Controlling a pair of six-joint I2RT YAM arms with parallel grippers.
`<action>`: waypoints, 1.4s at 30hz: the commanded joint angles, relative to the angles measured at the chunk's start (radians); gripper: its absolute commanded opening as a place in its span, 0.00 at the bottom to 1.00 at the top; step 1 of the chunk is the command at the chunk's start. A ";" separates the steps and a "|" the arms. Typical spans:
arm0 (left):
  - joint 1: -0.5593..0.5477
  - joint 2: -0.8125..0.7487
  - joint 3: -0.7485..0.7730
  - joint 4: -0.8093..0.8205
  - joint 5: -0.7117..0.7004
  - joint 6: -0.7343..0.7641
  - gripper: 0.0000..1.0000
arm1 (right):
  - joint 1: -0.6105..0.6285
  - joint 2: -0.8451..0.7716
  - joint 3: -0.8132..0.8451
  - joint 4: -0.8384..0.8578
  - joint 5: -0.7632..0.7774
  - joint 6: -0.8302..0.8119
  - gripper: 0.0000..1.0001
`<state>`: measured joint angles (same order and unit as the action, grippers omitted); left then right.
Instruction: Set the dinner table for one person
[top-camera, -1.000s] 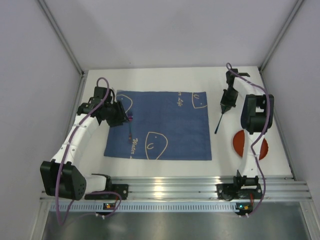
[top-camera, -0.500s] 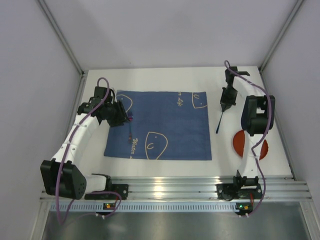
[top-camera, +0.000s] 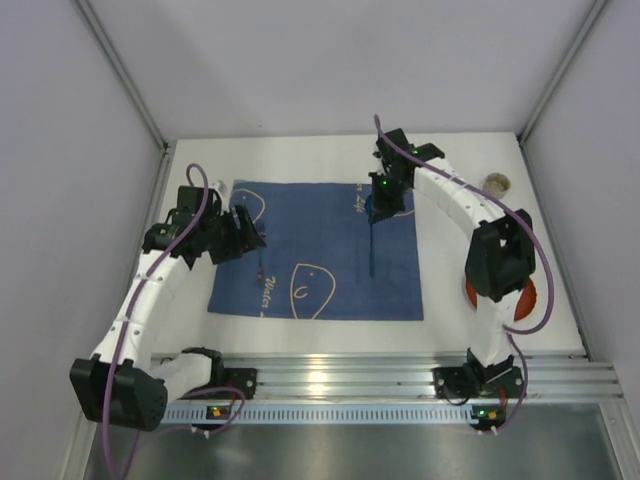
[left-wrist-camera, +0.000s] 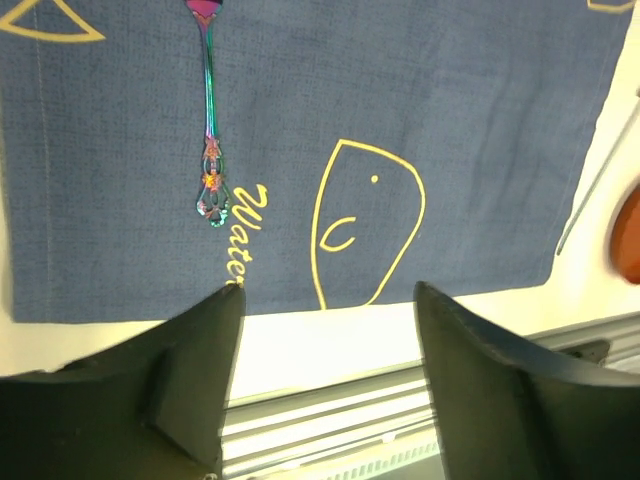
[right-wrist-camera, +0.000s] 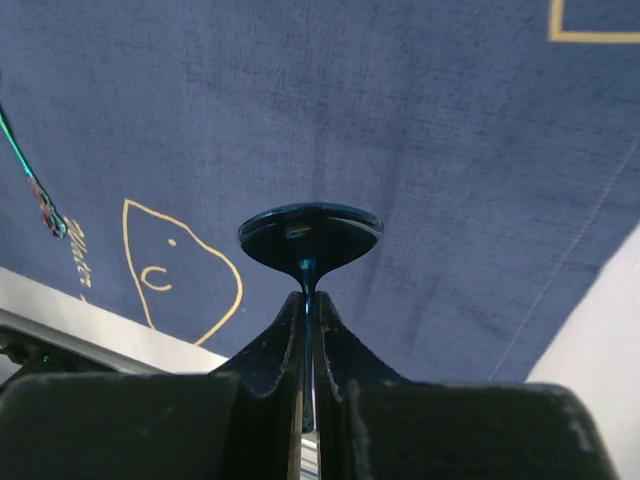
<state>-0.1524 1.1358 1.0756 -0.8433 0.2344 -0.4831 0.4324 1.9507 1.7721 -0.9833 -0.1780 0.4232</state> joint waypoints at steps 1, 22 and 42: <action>0.001 -0.092 -0.006 0.001 0.008 -0.015 0.84 | 0.009 0.045 0.000 0.040 -0.023 0.069 0.00; 0.001 -0.232 -0.022 -0.114 -0.040 -0.009 0.85 | 0.006 0.250 0.027 0.020 0.149 0.028 0.00; -0.010 -0.189 -0.011 -0.089 -0.007 -0.012 0.83 | -0.131 -0.088 0.064 -0.138 0.210 -0.027 0.74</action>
<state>-0.1574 0.9577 1.0576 -0.9466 0.2119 -0.4950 0.3698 2.0842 1.8191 -1.0527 -0.0185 0.4355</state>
